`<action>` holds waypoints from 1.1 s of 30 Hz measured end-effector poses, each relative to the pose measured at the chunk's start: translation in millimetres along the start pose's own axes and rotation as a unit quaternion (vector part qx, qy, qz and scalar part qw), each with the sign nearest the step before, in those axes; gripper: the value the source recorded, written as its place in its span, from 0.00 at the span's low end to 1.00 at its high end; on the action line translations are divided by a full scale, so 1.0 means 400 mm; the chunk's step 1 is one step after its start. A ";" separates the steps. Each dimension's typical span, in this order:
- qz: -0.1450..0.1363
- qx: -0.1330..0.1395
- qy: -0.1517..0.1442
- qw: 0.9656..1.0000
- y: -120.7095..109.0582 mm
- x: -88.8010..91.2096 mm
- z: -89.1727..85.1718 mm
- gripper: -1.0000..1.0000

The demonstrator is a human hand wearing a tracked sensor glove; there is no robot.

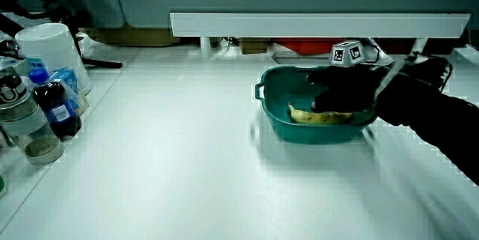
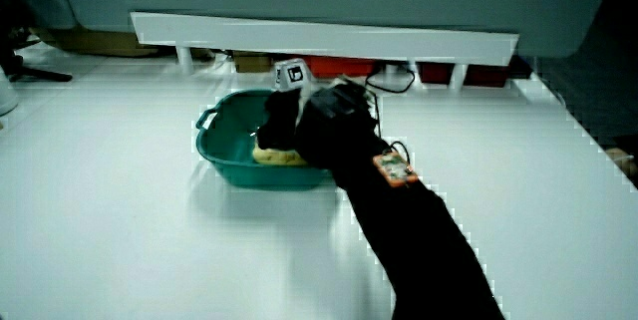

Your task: Pick banana from plate

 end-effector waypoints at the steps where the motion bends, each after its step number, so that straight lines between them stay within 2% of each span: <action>1: 0.000 0.000 -0.001 1.000 0.005 -0.003 -0.007 0.50; 4: -0.010 -0.019 -0.021 1.000 0.024 -0.007 -0.030 0.50; 7: -0.014 -0.022 -0.025 0.999 0.031 -0.007 -0.039 0.50; 8: -0.014 -0.033 -0.022 0.999 0.037 -0.005 -0.047 0.50; 9: -0.013 -0.026 -0.027 0.999 0.035 -0.008 -0.046 0.50; 10: -0.015 -0.038 -0.027 0.999 0.045 -0.004 -0.058 0.50; 11: -0.022 -0.037 -0.036 0.998 0.046 -0.006 -0.062 0.50; 13: -0.017 -0.049 -0.037 0.998 0.050 -0.009 -0.070 0.50; 14: -0.024 -0.042 -0.045 0.998 0.053 -0.009 -0.073 0.50; 17: -0.029 -0.056 -0.054 0.997 0.062 -0.009 -0.085 0.50; 19: -0.033 -0.054 -0.060 0.996 0.068 -0.004 -0.093 0.50; 20: -0.032 -0.068 -0.056 0.996 0.070 -0.001 -0.097 0.53; 21: -0.043 -0.069 -0.059 0.995 0.075 0.006 -0.104 0.55; 25: -0.031 -0.071 -0.045 0.996 0.072 0.006 -0.105 0.66; 26: -0.028 -0.082 -0.044 0.995 0.073 0.005 -0.107 0.68; 27: -0.024 -0.076 -0.047 0.996 0.073 0.000 -0.109 0.71; 28: -0.024 -0.088 -0.059 0.994 0.078 -0.004 -0.119 0.74; 30: -0.031 -0.095 -0.063 0.993 0.082 -0.004 -0.127 0.79; 32: -0.032 -0.090 -0.065 0.993 0.083 -0.003 -0.126 0.84; 33: -0.022 -0.087 -0.064 0.994 0.081 -0.005 -0.125 0.87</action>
